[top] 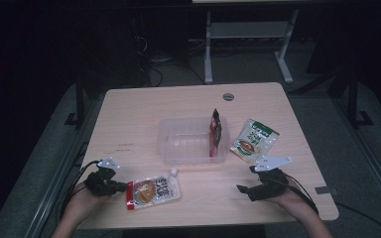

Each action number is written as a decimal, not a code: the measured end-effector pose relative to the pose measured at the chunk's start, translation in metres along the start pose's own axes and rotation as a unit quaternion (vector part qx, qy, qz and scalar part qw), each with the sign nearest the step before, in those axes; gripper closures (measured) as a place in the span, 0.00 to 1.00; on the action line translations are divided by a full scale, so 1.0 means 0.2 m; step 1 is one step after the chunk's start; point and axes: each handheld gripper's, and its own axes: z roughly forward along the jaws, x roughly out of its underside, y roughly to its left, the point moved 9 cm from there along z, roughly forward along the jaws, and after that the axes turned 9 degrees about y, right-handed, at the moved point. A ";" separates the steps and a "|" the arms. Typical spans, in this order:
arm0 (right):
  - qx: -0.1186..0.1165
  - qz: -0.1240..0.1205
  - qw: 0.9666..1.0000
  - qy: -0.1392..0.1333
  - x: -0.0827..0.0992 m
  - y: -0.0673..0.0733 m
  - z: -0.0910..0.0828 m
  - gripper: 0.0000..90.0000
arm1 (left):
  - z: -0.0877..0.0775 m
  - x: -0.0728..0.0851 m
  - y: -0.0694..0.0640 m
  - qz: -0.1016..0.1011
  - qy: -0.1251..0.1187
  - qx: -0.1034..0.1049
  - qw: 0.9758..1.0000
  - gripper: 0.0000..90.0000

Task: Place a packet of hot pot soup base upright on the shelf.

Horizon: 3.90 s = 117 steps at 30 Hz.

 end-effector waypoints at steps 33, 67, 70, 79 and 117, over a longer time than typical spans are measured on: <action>-0.159 -0.004 0.987 0.029 -0.36 0.50 0.33 0.17 | 0.08 -0.15 -0.29 0.092 -0.012 0.025 0.995 1.00; -0.257 0.013 0.965 0.050 -0.38 0.59 0.48 0.88 | 0.10 -0.14 -0.29 0.088 0.002 0.036 0.995 1.00; -0.251 -0.013 0.967 0.029 -0.41 0.61 0.45 0.98 | 0.10 -0.14 -0.29 0.092 0.006 0.034 0.995 1.00; -0.271 -0.042 0.962 -0.009 -0.45 0.63 0.35 1.00 | 0.07 -0.17 -0.32 0.107 -0.005 0.033 0.994 1.00; -0.286 -0.074 0.946 -0.131 -0.65 0.61 0.02 1.00 | 0.03 -0.32 -0.51 0.147 -0.079 0.071 0.983 0.79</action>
